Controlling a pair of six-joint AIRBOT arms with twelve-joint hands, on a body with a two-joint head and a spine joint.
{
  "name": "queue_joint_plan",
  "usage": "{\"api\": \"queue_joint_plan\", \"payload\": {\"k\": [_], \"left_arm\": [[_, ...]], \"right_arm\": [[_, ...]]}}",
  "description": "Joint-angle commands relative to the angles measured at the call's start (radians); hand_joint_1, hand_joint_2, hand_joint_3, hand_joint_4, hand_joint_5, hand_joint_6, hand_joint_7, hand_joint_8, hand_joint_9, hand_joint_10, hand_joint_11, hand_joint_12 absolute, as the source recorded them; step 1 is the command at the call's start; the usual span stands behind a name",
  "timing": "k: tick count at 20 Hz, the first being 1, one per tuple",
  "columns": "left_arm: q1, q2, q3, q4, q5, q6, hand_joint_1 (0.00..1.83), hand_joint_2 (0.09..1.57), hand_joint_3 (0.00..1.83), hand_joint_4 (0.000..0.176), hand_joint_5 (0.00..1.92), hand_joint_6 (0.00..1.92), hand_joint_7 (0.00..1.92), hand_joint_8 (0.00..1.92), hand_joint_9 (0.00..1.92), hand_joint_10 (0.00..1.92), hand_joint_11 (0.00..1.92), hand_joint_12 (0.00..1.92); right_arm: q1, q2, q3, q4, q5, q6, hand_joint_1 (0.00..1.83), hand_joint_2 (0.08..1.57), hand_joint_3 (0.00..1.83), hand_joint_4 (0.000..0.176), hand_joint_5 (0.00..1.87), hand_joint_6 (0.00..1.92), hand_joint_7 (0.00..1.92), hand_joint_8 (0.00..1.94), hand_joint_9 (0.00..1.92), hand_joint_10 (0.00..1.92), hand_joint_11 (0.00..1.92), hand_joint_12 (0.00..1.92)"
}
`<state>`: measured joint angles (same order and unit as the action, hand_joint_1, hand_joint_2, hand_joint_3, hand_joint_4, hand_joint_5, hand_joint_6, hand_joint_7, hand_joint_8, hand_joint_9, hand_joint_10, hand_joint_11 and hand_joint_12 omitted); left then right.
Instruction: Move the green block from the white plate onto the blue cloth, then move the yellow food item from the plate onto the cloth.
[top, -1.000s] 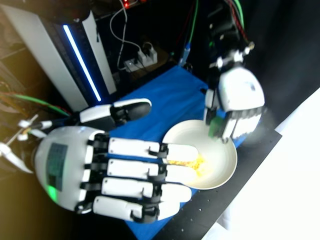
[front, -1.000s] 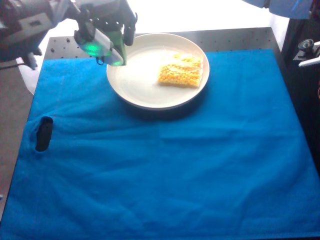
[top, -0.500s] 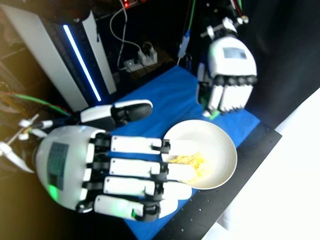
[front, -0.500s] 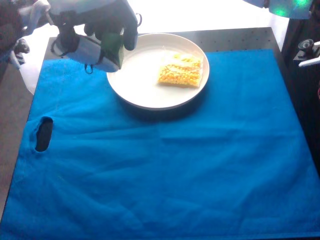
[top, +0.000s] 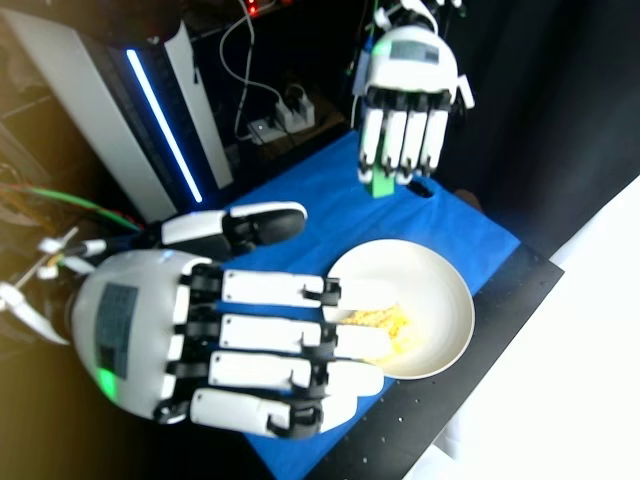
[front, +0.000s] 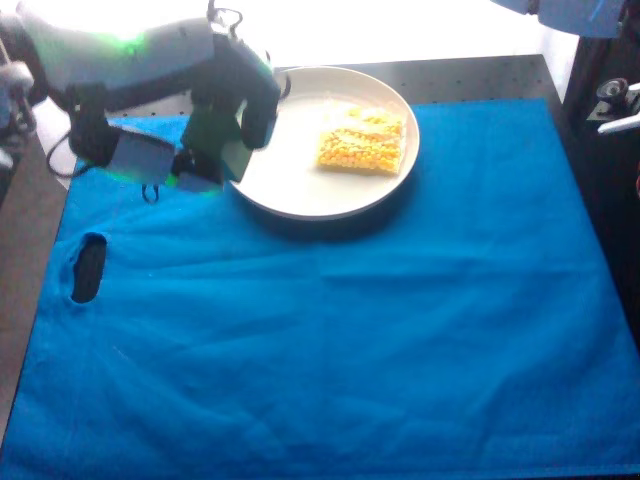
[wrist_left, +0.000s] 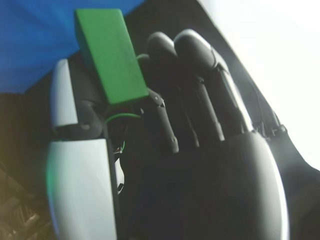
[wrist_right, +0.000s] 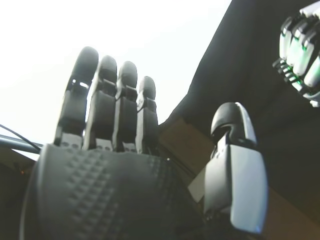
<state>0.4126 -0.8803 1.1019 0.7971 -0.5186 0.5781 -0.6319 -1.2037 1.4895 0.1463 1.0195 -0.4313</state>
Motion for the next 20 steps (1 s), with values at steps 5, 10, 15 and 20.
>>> {"api": "queue_joint_plan", "payload": {"k": [5,10,15,20], "left_arm": [[0.028,-0.003,-0.001,-0.032,-0.07,-0.015,1.21,1.24,0.0,0.0,0.82,0.95,0.72,1.64,0.66,1.8,0.76,1.92],[0.088,-0.008,0.0,-0.031,-0.075,-0.066,1.23,1.17,0.0,0.0,0.97,0.81,0.83,1.42,0.77,1.02,0.66,1.4],[0.143,-0.021,0.007,-0.022,-0.088,-0.126,1.22,1.16,0.0,0.0,0.95,0.86,0.85,1.36,0.8,1.17,0.67,1.54],[0.197,-0.06,0.044,-0.023,-0.109,-0.214,1.26,1.12,0.0,0.0,1.02,0.67,0.96,1.26,0.84,1.45,0.7,1.8]], "right_arm": [[0.019,-0.001,0.002,0.015,0.118,0.005,0.5,1.02,0.0,0.069,0.36,0.0,0.51,0.01,0.47,0.01,0.14,1.07],[0.019,-0.003,0.002,0.015,0.118,0.005,0.49,1.02,0.0,0.066,0.34,0.0,0.47,0.0,0.43,0.0,0.13,1.03],[0.019,-0.007,0.002,0.015,0.118,0.005,0.45,1.02,0.0,0.062,0.34,0.0,0.46,0.0,0.41,0.0,0.15,0.92],[0.019,-0.009,0.002,0.015,0.118,0.005,0.44,1.0,0.0,0.049,0.32,0.0,0.43,0.0,0.39,0.0,0.14,0.91]]}}
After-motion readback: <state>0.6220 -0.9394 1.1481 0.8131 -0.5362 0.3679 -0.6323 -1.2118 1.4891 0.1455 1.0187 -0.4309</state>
